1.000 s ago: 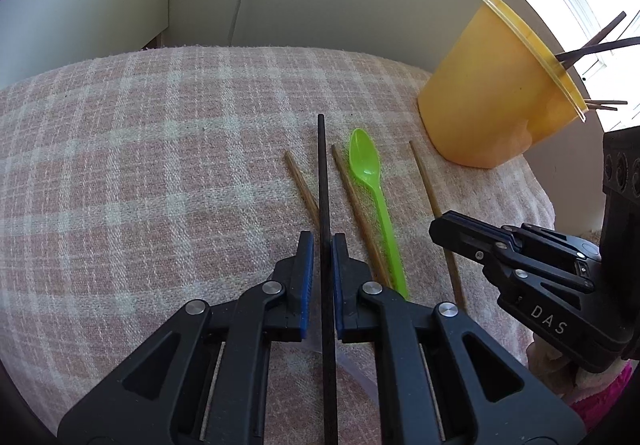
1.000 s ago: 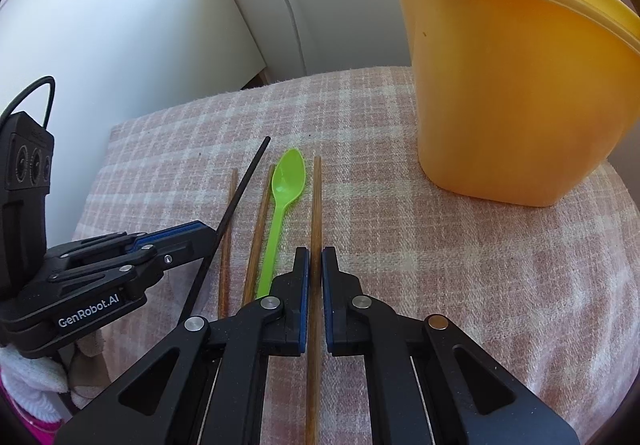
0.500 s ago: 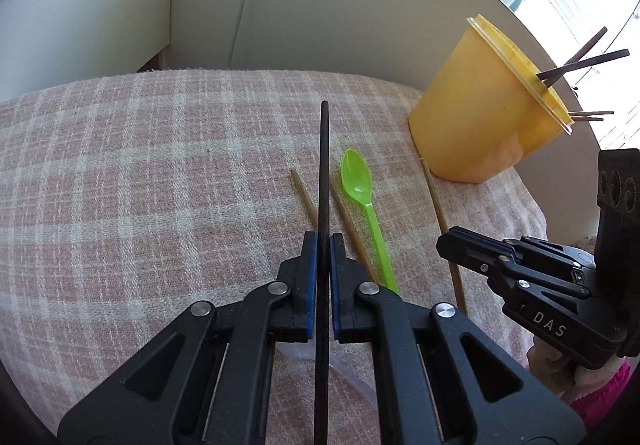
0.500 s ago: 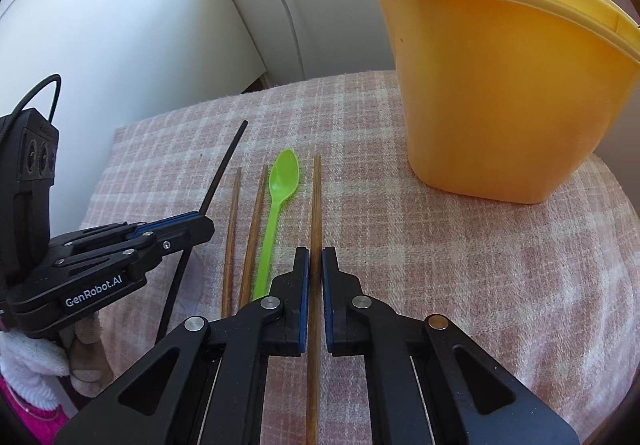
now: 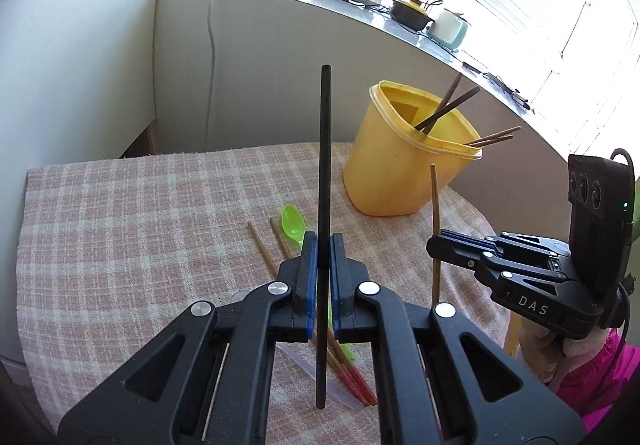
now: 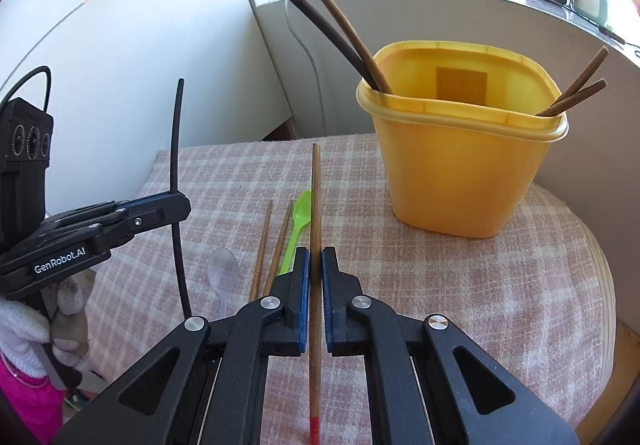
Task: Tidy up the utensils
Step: 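Lift both held chopsticks upright and carry them over the yellow container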
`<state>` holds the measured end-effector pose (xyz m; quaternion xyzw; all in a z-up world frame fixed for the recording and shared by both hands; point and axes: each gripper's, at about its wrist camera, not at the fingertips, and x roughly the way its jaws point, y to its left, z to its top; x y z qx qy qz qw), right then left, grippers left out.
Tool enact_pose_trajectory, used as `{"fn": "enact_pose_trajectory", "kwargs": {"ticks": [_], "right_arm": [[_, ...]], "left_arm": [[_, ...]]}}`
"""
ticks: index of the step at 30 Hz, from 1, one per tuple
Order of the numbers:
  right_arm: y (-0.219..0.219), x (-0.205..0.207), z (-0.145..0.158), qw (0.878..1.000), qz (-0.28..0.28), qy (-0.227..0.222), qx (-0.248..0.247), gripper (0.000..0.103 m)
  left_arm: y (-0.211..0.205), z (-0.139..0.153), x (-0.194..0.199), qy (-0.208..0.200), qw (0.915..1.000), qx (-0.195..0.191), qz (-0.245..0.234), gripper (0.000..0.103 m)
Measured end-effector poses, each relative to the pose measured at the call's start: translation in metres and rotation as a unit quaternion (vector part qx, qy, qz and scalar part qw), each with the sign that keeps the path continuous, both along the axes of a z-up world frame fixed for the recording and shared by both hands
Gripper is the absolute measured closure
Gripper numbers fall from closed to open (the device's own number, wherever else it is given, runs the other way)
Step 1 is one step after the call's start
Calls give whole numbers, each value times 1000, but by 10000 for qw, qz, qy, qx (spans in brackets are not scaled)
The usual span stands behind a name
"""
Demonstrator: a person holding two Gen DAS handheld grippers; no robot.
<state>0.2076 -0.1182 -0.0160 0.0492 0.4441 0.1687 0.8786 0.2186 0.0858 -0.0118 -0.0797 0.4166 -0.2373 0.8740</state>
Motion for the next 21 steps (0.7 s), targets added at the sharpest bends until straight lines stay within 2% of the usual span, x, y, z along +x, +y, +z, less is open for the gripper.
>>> {"fn": "enact_pose_trajectory", "kwargs": {"ticks": [6,12,21], "right_arm": [[-23,-19,27,9993,-7,-355,75,98],[-38,-33,52,9961,-66,-874,-80,98],[-53,-39,87,9891,-258,-1452,-34,98]], "left_arm": [[-19,27,-11,-300,9994,-25,-176,100],[-46,48,-20,-565,9975,-46,-421,100],[-76,86,-25,-1058,9923,-118,-633,100]]}}
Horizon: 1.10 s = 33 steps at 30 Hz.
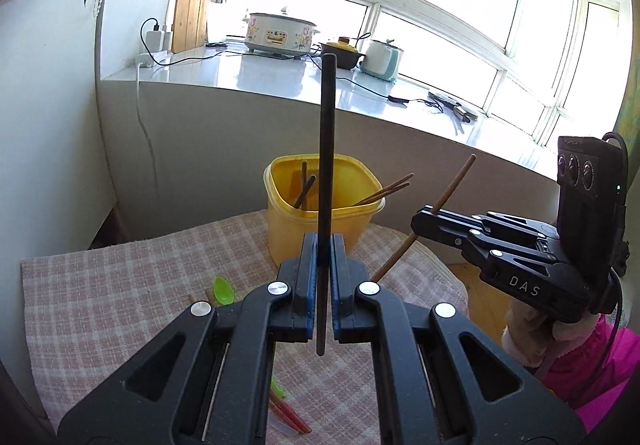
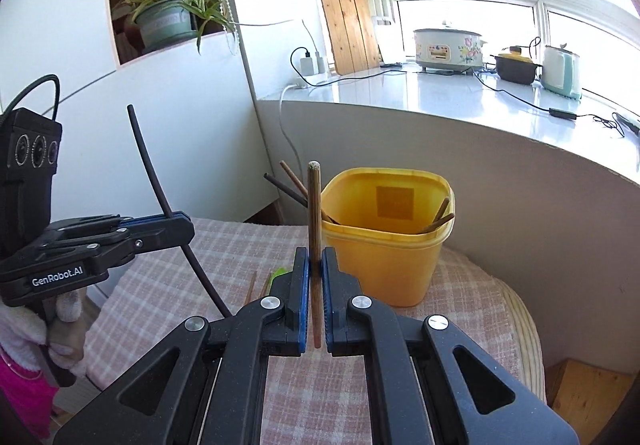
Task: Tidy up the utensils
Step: 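Lift both held chopsticks upright and carry them over the yellow container, then lower both chopsticks into the yellow container and open both tools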
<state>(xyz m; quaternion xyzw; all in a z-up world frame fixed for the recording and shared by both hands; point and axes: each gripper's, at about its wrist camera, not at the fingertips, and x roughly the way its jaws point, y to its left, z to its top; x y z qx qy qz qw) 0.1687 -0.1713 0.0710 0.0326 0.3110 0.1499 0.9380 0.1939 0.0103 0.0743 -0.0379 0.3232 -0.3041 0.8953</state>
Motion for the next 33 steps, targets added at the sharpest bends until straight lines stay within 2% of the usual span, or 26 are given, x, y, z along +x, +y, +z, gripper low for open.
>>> {"fn": "enact_pose_trajectory", "kwargs": {"ticks": [10,20,33], "right_arm": [[-19,8,37,9986,13,-395,338,98],[-32,15,74,9948,-151,-954,329,98],[-54,49,84,9924,-481,-1082,341,98]], "left_arm": [[-19,36,14,-349,9988,-306,-145,100],[-36,74,28,-795,9957,-462,-135,100],[-52,77,70,-876,9949,-443,226,100]]}}
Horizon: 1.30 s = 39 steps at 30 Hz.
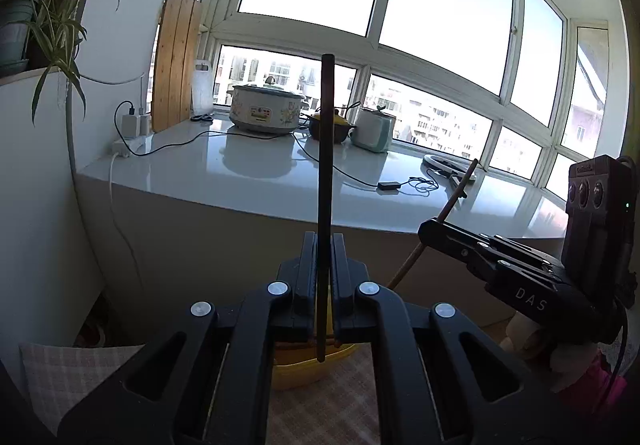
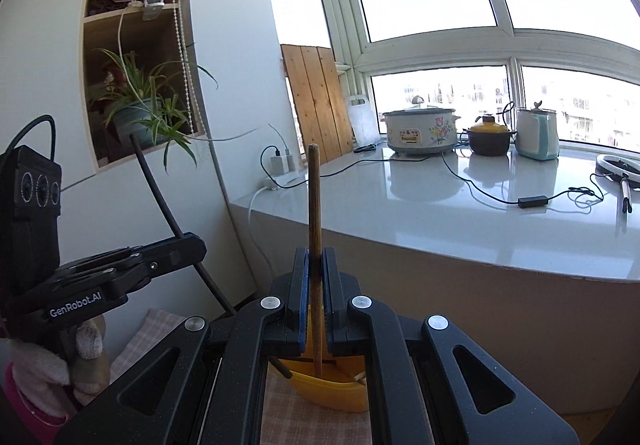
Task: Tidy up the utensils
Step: 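Lower both chopsticks into the yellow container and open both tools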
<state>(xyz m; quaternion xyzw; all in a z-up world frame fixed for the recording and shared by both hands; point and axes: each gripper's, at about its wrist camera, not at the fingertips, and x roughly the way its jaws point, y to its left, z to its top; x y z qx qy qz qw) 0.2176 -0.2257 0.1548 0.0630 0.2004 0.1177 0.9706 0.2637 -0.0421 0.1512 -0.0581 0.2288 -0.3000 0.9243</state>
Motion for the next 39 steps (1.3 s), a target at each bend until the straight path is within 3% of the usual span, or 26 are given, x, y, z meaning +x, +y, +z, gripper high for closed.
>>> {"fn": "enact_pose_trajectory", "kwargs": {"ticks": [8,20,39], "right_arm": [[-9,30,-11,9997,-174,149,-72,98],[-13,71,-45,9956,-49,933,-10,98],[-6,81,-53,9910,-123,1318,-196,98]], "left_arm": [[-8,-21,22,137,9996,163,161,100],[-22,-42,31,366,9988,315,13,100],[-31,-49,21,515,9978,403,-145,100]]}}
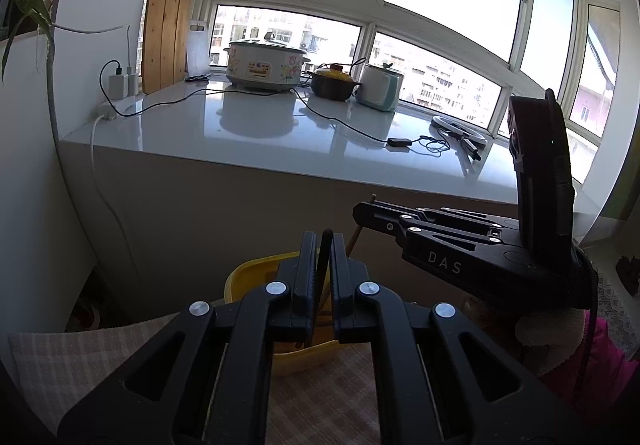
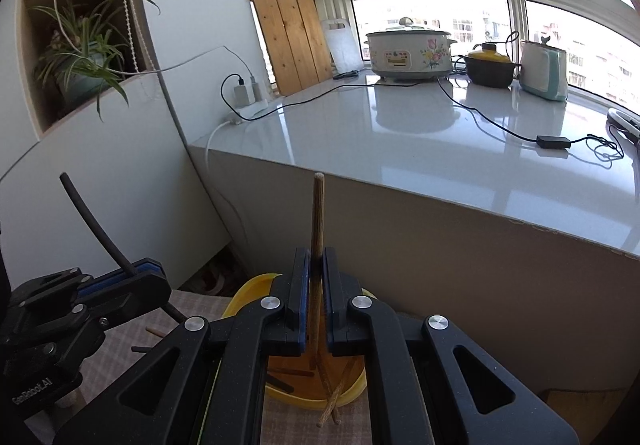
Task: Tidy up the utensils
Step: 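Lower both chopsticks into the yellow container and open both tools, then withdraw both open tools back down to the spoons on the table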
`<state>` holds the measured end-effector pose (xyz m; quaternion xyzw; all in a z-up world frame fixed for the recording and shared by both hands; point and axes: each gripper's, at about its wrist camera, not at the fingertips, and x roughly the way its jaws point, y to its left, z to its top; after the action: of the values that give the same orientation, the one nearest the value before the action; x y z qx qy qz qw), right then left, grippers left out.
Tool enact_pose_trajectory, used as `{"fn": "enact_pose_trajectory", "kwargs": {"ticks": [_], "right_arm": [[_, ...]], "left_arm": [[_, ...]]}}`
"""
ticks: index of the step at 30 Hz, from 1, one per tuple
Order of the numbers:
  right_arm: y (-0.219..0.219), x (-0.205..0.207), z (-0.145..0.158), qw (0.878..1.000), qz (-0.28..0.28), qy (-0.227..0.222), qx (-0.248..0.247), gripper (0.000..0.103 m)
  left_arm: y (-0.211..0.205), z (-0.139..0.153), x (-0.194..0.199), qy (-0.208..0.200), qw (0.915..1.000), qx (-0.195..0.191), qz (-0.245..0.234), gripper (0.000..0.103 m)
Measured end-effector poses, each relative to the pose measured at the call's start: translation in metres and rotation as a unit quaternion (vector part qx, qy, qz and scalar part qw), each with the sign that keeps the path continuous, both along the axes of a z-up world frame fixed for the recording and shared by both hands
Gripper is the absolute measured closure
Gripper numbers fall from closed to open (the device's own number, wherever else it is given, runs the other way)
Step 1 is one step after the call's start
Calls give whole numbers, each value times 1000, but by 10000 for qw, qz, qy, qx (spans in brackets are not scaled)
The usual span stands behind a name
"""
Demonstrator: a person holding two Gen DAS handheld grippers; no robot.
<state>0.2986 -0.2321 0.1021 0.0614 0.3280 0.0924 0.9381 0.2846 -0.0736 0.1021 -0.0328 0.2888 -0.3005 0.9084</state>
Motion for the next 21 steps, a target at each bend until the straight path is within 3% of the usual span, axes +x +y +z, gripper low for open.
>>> {"fn": "enact_pose_trajectory", "kwargs": {"ticks": [18,20,21], "right_arm": [[-1,-36,22,9994,-33,-280,195,98],[2,-46,27,9991,17,-378,208,91],[4,-52,30,9988,41,-442,221,80]], "left_arm": [[49,7,-37,-55,9994,-224,240,99],[60,6,-44,-70,9993,-208,295,88],[66,5,-48,-66,9993,-188,313,85]]}}
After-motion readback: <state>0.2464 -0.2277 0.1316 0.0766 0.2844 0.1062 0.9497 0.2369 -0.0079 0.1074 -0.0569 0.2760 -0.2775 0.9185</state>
